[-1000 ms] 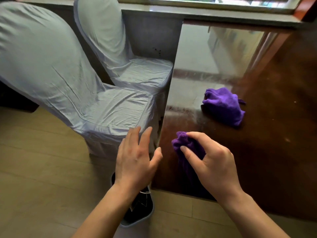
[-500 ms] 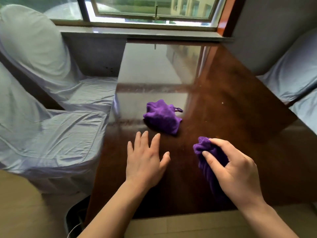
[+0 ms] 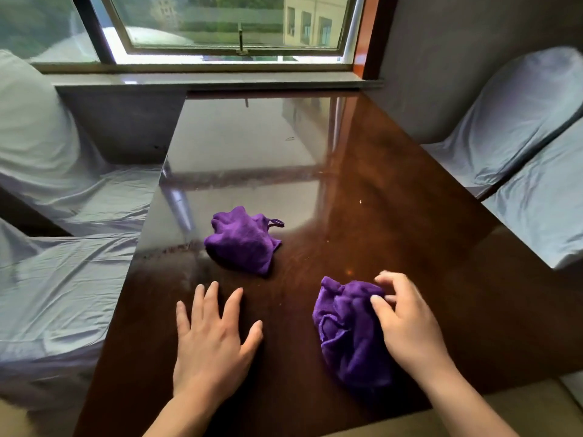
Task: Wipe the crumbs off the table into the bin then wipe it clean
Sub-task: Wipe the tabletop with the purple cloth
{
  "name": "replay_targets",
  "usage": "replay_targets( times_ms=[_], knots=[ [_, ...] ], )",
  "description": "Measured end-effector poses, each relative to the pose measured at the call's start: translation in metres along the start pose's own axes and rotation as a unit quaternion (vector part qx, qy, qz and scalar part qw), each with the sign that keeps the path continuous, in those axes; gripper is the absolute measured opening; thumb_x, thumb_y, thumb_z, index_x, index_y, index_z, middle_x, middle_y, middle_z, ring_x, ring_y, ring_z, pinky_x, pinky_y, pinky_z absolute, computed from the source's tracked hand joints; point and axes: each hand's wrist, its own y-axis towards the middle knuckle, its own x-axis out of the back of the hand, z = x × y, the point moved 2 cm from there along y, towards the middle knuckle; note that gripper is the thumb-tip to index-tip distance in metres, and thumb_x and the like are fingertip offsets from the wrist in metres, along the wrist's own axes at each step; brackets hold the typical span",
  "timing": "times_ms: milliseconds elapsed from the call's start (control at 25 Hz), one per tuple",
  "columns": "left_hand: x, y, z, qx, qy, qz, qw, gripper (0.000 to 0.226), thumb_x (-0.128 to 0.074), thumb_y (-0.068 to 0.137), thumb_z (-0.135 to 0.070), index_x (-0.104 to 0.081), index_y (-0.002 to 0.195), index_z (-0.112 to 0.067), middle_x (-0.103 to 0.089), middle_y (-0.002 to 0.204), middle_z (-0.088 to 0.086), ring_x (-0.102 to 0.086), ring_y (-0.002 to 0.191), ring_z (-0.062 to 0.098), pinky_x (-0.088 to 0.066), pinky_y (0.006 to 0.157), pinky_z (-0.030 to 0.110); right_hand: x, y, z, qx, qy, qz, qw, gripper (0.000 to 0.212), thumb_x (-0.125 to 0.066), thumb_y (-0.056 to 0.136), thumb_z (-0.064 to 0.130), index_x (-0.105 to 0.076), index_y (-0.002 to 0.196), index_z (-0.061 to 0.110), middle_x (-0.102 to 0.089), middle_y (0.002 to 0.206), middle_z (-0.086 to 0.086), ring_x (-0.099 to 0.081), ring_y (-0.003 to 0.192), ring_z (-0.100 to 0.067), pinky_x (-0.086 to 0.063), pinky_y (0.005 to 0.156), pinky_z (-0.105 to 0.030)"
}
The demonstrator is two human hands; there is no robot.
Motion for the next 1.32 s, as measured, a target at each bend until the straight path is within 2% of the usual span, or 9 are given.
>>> replay_targets(
  times_ms=[80,240,400,640,800,880,1000,1120,1320],
  knots=[
    [0.000,0.000,0.001,0.002,0.007,0.001,1.000,0.081,-0.013,0.076,-0.070,-0.032,0.146,-0.033,-0.021,0.159,0.011,-0.004,0.150,0.025,0.000,0.121,0.051,-0.001,-0.002,-0.002,0.052,-0.036,-0.018,0.998,0.035,-0.056,0.094,0.035,-0.052,0.129,0.032,-0.045,0.147,0.006,-0.050,0.128,-0.020,-0.043,0.104,-0.038],
    [-0.001,0.000,0.002,0.003,0.021,0.002,1.000,0.077,-0.017,0.078,-0.069,-0.036,0.144,-0.034,-0.026,0.157,0.010,-0.009,0.149,0.025,-0.005,0.121,0.052,-0.026,-0.020,-0.005,0.193,-0.232,0.086,0.950,0.065,-0.032,0.084,0.076,-0.032,0.144,0.050,-0.016,0.164,0.009,-0.021,0.148,-0.026,-0.028,0.117,-0.046],
    [-0.002,0.000,0.001,0.006,0.023,0.015,1.000,0.076,-0.019,0.078,-0.067,-0.039,0.143,-0.032,-0.028,0.157,0.011,-0.011,0.149,0.027,-0.006,0.121,0.052,-0.033,-0.019,-0.014,0.224,-0.262,0.085,0.935,0.074,-0.037,0.077,0.084,-0.035,0.142,0.049,-0.024,0.161,0.009,-0.024,0.147,-0.029,-0.026,0.117,-0.053],
    [0.000,0.000,-0.003,0.009,0.002,0.017,1.000,0.078,-0.024,0.074,-0.066,-0.044,0.140,-0.030,-0.032,0.155,0.009,-0.016,0.148,0.027,-0.009,0.120,0.054,-0.037,0.024,-0.008,0.231,-0.213,-0.030,0.949,0.034,-0.061,0.081,0.044,-0.066,0.112,0.029,-0.065,0.125,0.004,-0.058,0.110,-0.026,-0.046,0.088,-0.039],
    [0.017,0.031,-0.005,0.043,-0.099,-0.069,0.992,0.084,-0.046,0.065,-0.072,-0.036,0.140,-0.035,-0.042,0.139,0.007,-0.046,0.127,0.030,-0.042,0.100,0.053,-0.061,0.055,0.014,0.215,-0.204,-0.058,0.953,0.027,-0.060,0.082,0.039,-0.067,0.106,0.029,-0.066,0.118,0.005,-0.057,0.101,-0.025,-0.044,0.080,-0.038],
    [0.027,0.072,-0.014,-0.001,-0.065,-0.106,0.992,0.091,-0.056,0.064,-0.075,-0.021,0.144,-0.048,-0.029,0.149,0.009,-0.038,0.132,0.033,-0.047,0.093,0.050,-0.075,0.070,0.030,0.224,-0.204,-0.047,0.952,0.025,-0.060,0.084,0.038,-0.067,0.105,0.028,-0.066,0.117,0.005,-0.057,0.102,-0.026,-0.045,0.080,-0.039],
    [0.027,0.134,-0.026,-0.067,0.008,-0.005,0.998,0.077,-0.059,0.070,-0.069,-0.027,0.137,-0.052,-0.008,0.160,0.008,-0.013,0.145,0.037,-0.035,0.102,0.054,-0.087,0.103,0.052,0.202,-0.195,-0.038,0.959,0.021,-0.065,0.087,0.034,-0.068,0.106,0.027,-0.067,0.117,0.004,-0.056,0.102,-0.030,-0.044,0.083,-0.041],
    [0.028,0.150,-0.010,-0.106,0.061,0.005,0.993,0.048,-0.061,0.073,-0.053,-0.049,0.115,-0.035,-0.037,0.142,0.010,-0.035,0.125,0.035,-0.039,0.089,0.048,-0.100,0.136,0.072,0.166,-0.172,-0.030,0.971,0.021,-0.063,0.090,0.034,-0.067,0.109,0.027,-0.066,0.119,0.003,-0.054,0.106,-0.031,-0.043,0.087,-0.040],
    [0.035,0.092,0.039,-0.202,0.020,-0.031,0.979,0.038,-0.061,0.058,-0.046,-0.057,0.091,-0.028,-0.059,0.112,0.008,-0.054,0.099,0.033,-0.043,0.066,0.040,-0.148,0.168,0.126,0.216,-0.102,-0.004,0.971,0.022,-0.062,0.090,0.033,-0.068,0.110,0.027,-0.067,0.116,0.000,-0.056,0.105,-0.032,-0.044,0.089,-0.042]
  ],
)
